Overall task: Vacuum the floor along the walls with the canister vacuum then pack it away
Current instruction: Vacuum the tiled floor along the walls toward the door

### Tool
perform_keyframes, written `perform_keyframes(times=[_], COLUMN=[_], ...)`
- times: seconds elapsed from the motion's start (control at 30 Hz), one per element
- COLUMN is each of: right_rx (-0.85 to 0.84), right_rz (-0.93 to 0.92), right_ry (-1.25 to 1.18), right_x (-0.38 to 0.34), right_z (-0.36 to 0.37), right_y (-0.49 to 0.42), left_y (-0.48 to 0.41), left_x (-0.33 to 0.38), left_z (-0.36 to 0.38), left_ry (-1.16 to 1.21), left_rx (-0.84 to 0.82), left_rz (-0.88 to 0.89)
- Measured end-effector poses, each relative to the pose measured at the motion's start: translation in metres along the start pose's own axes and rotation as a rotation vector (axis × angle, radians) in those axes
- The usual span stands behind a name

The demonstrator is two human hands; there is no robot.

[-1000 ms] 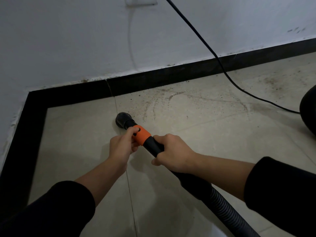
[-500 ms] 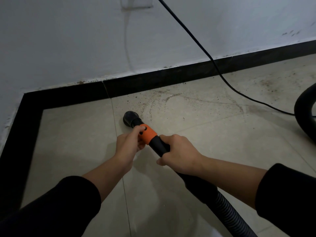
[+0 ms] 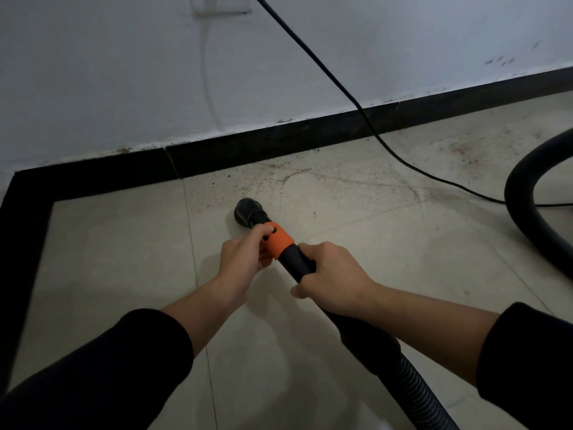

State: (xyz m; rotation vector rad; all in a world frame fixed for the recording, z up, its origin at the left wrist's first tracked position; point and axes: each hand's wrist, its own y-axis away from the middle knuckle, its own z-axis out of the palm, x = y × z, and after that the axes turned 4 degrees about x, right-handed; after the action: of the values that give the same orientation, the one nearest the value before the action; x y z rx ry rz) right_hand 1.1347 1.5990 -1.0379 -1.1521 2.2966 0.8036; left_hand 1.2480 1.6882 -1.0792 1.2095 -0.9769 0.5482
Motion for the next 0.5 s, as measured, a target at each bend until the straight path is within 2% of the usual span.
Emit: perform_keyframes(times=[0.5], right_rx=[0.051], right_rz=[0.075], right_ry=[0.002], right_x=[0.028], right_z=[-0.024], right_y=[0.012], left_y=[-0.003], left_x=[-0.012], left_z=[0.044], left_ry=[-0.019], left_rx=[-0.064], left_rz=[-0.016])
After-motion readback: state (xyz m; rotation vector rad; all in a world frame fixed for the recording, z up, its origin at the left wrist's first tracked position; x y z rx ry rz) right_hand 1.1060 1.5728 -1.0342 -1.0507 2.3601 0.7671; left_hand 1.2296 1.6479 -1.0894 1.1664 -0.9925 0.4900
